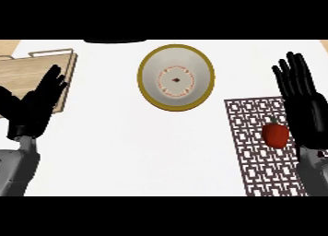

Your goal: Pick the bell pepper from the placemat and place it in the bowl

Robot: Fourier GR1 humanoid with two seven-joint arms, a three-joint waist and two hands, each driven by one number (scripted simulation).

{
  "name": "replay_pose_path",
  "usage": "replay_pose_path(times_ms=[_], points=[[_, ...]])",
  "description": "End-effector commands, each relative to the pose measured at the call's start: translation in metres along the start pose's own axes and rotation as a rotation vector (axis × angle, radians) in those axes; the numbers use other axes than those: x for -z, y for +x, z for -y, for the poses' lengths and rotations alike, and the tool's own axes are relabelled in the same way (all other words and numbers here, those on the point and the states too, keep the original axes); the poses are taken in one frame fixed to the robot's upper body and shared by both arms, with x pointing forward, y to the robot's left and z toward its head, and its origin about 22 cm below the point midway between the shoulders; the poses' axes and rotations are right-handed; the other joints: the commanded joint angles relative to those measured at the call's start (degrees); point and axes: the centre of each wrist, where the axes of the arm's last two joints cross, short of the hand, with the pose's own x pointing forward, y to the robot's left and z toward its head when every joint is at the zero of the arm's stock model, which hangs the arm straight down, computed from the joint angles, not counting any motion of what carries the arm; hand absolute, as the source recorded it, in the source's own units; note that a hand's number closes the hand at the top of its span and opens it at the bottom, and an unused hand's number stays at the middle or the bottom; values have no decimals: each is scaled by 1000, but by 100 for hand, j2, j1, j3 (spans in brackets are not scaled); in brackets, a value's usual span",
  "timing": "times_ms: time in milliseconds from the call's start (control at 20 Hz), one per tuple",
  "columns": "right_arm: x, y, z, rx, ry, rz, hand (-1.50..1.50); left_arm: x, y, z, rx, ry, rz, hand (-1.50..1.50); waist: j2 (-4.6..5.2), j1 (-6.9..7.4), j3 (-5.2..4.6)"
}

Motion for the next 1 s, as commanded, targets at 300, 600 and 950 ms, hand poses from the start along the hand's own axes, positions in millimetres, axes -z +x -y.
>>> replay_pose_path(times_ms=[300,600,950], points=[[-49,-28,86,-845,-15,-421,150,-9,-4,37,22,-55,110,0,-50,-60,-382],[-86,-61,-8,-538,-602,-101,-150,-26,-23,76,-19,-52,112,0,-147,-132,-135],[-90,-16,-27,-683,-652,-1,-150,-33,-30,93,-16,-76,115,0,-115,-10,-161]])
